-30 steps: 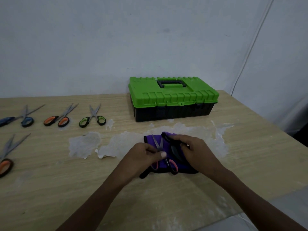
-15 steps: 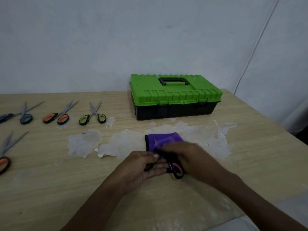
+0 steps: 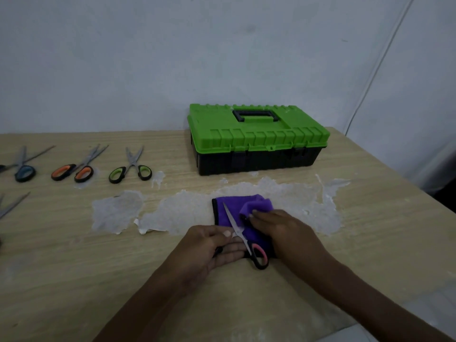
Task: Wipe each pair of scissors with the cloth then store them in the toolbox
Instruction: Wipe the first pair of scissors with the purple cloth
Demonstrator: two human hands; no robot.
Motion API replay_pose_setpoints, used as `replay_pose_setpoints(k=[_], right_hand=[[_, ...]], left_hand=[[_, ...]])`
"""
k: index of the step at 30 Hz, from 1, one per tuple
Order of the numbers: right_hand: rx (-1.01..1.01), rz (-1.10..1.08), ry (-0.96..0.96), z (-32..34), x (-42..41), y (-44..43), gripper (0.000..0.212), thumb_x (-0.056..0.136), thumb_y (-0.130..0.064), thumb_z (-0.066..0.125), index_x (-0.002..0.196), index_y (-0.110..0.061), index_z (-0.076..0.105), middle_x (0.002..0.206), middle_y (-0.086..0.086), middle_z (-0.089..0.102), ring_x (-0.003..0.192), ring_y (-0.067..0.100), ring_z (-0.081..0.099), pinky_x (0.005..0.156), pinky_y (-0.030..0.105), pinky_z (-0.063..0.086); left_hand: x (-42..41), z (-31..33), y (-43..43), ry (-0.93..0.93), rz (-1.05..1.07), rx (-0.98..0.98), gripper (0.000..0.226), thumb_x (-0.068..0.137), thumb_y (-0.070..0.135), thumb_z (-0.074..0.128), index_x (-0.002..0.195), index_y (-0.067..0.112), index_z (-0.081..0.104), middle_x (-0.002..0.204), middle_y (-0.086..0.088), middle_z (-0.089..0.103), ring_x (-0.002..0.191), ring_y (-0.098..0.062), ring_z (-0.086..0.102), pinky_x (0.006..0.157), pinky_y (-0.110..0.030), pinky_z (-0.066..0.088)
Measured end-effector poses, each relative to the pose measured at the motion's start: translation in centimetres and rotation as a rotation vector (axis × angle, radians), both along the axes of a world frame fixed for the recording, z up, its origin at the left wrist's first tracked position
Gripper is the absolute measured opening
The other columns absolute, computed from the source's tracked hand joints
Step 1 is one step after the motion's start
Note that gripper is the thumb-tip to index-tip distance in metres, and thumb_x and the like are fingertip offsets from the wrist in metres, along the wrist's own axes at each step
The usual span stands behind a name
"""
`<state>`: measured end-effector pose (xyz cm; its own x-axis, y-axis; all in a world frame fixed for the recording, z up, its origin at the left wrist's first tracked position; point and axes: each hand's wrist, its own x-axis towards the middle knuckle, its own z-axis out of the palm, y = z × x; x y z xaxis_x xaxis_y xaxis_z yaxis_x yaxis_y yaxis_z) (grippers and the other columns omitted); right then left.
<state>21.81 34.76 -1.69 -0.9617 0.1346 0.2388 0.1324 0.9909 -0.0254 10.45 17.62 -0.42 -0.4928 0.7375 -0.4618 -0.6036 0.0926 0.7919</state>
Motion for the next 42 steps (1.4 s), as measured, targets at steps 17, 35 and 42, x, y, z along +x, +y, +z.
replay_pose_setpoints(k=[17,35,42], right_hand=[[-0.077,0.073,-0.088,0.7,-6.9,0.4,0.049,0.090,-0.007,0.048,0.135,-0.024,0.050,0.132,-0.007,0.056,0.111,0.024,0.048,0.082,0.035,0.050],[-0.214,-0.048,0.026,1.6,-3.4,1.7,0.051,0.088,-0.006,0.051,0.131,-0.034,0.053,0.110,0.002,0.066,0.097,0.025,0.059,0.076,0.039,0.054],[0.037,-0.137,-0.120,1.3,-1.5,0.4,0.064,0.095,-0.019,0.050,0.150,-0.031,0.021,0.153,-0.007,0.032,0.124,0.021,0.036,0.090,0.032,0.045]], left_hand=[[-0.2,0.1,-0.1,-0.013,-0.003,0.004,0.018,0.098,0.000,0.052,0.104,-0.008,0.066,0.099,-0.026,0.074,0.092,-0.031,0.075,0.076,-0.035,0.063],[-0.1,0.4,-0.5,-0.008,0.009,0.010,0.016,0.098,0.001,0.052,0.104,-0.005,0.065,0.098,-0.023,0.075,0.090,-0.030,0.076,0.073,-0.034,0.063],[-0.2,0.2,-0.3,0.040,0.004,-0.021,0.015,0.098,0.002,0.053,0.105,-0.006,0.064,0.095,-0.024,0.075,0.090,-0.031,0.076,0.075,-0.036,0.063]])
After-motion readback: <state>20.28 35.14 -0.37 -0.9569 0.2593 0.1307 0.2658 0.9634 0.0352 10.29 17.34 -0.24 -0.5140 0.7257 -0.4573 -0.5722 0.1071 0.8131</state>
